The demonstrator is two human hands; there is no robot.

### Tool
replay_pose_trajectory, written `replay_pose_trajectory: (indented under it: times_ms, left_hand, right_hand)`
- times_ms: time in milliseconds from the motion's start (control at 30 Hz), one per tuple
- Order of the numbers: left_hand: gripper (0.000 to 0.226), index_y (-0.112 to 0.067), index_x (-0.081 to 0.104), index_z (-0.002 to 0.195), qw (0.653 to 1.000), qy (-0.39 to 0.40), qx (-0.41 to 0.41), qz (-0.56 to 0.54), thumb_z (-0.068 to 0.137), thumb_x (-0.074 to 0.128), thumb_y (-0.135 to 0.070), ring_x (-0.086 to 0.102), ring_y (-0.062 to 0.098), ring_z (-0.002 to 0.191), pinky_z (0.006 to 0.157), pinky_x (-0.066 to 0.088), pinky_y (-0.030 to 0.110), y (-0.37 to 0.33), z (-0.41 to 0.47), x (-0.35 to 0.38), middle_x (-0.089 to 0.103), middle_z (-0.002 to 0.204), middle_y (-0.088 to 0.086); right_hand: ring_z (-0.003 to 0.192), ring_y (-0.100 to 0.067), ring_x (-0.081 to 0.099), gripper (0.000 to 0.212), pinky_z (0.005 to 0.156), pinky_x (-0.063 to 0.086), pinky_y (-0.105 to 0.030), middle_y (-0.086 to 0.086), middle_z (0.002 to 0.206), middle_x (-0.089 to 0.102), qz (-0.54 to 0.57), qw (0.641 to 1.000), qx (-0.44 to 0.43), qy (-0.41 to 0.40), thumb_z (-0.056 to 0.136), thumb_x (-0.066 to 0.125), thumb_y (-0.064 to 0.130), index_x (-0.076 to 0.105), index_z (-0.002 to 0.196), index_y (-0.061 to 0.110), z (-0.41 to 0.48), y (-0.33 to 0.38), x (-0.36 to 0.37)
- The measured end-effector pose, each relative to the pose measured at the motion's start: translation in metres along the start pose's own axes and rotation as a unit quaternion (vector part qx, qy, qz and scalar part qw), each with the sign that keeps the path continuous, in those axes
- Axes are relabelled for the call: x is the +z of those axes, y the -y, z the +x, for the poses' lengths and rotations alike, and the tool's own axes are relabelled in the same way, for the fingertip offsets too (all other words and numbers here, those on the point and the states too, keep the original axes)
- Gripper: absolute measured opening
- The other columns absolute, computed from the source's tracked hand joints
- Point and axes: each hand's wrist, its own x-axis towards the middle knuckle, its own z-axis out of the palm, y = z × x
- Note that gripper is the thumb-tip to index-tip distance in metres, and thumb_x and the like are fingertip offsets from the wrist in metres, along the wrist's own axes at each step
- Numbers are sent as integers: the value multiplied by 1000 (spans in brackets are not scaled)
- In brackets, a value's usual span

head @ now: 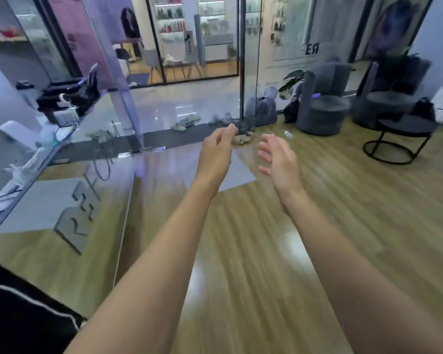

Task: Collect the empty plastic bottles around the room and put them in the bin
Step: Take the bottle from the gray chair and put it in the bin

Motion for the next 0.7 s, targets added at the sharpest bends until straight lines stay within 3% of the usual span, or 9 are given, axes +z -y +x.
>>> replay_pose_trajectory:
  times_ms: [100, 200, 400, 567, 700]
  left_hand:
    - [26, -28, 67, 99, 999, 38, 10, -7, 101, 44, -41, 60, 12, 95, 99, 49, 43, -2, 41, 46, 64, 95, -14]
    - [27, -29, 68, 95, 997, 77, 7, -27, 100, 45, -42, 59, 13, 93, 98, 48, 45, 0, 86, 95, 65, 93, -12]
    - [28, -30, 70, 87, 984, 171, 6, -54, 99, 47, -43, 59, 13, 91, 96, 50, 43, -2, 161, 204, 66, 94, -10]
    - [27, -27, 68, 95, 966, 248, -2, -72, 101, 45, -40, 55, 15, 81, 74, 48, 35, -1, 199, 313, 63, 94, -7]
    - [30, -25, 69, 102, 956, 285, 2, -66, 100, 44, -42, 59, 16, 89, 85, 52, 38, 2, 227, 404, 64, 96, -8]
  right_hand:
    - [108, -15, 62, 23, 87, 50, -37, 10, 103, 64, -6, 999, -5, -42, 98, 41, 44, 60, 103, 32, 40, -1, -36]
    - [112, -22, 62, 28, 88, 50, -37, -4, 115, 66, -17, 995, -1, -94, 104, 39, 37, 62, 114, 24, 80, -3, -67]
    - [112, -12, 61, 26, 98, 50, -44, 4, 114, 64, -42, 982, 10, -184, 104, 38, 35, 60, 115, 26, 159, -1, -135]
    - [116, -8, 58, 37, 99, 51, -40, 4, 124, 62, -62, 970, 13, -235, 103, 38, 38, 58, 128, 21, 209, -8, -210]
    - [115, -8, 58, 38, 101, 50, -43, 3, 125, 62, -72, 961, 11, -267, 103, 37, 40, 58, 129, 21, 255, -27, -283]
